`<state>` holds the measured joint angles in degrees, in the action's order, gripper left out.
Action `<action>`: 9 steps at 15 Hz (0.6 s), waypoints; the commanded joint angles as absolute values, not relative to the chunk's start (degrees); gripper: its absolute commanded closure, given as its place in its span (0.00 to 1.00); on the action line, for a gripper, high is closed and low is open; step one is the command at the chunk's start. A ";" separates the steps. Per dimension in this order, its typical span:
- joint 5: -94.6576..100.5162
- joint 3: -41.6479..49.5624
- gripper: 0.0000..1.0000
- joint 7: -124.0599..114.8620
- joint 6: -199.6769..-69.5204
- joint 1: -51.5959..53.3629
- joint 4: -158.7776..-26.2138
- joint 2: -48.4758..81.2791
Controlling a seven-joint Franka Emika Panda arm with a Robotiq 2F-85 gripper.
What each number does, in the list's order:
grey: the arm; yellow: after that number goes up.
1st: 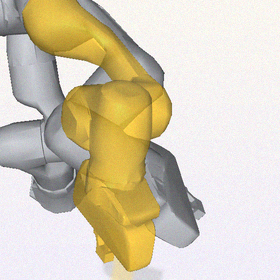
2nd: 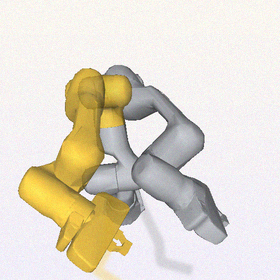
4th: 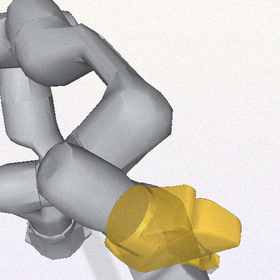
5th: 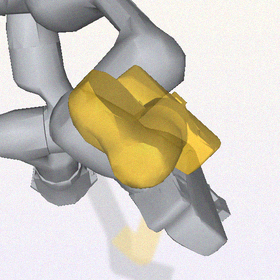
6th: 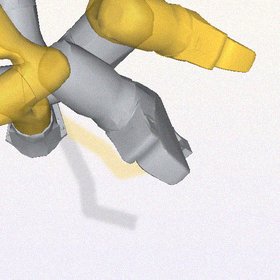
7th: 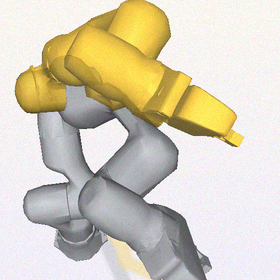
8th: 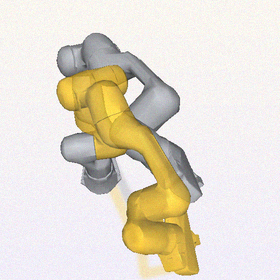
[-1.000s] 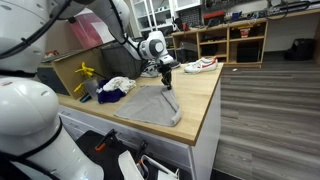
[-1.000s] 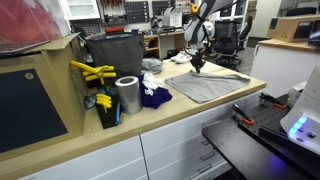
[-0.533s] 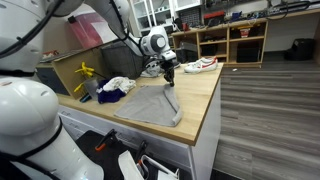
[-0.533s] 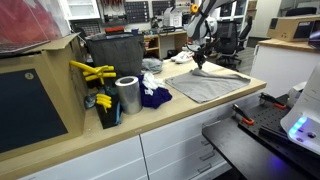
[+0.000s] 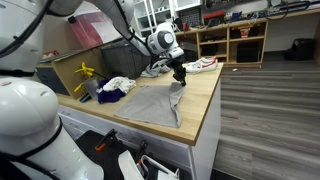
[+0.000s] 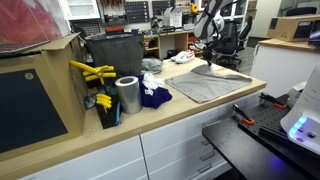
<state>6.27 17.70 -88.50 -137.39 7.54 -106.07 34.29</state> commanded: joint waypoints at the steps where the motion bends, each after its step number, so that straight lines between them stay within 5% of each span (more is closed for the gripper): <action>1: 9.66 19.60 0.98 -93.49 -134.87 6.88 -104.81 34.35; 2: 10.58 20.04 0.98 -94.56 -134.70 6.79 -104.60 34.47; 3: 11.56 20.40 0.68 -95.54 -134.52 6.79 -104.50 34.48; 4: 12.62 20.70 0.91 -96.50 -134.46 6.86 -104.43 34.50; 9: 17.66 20.60 0.98 -99.39 -134.03 7.07 -103.00 34.98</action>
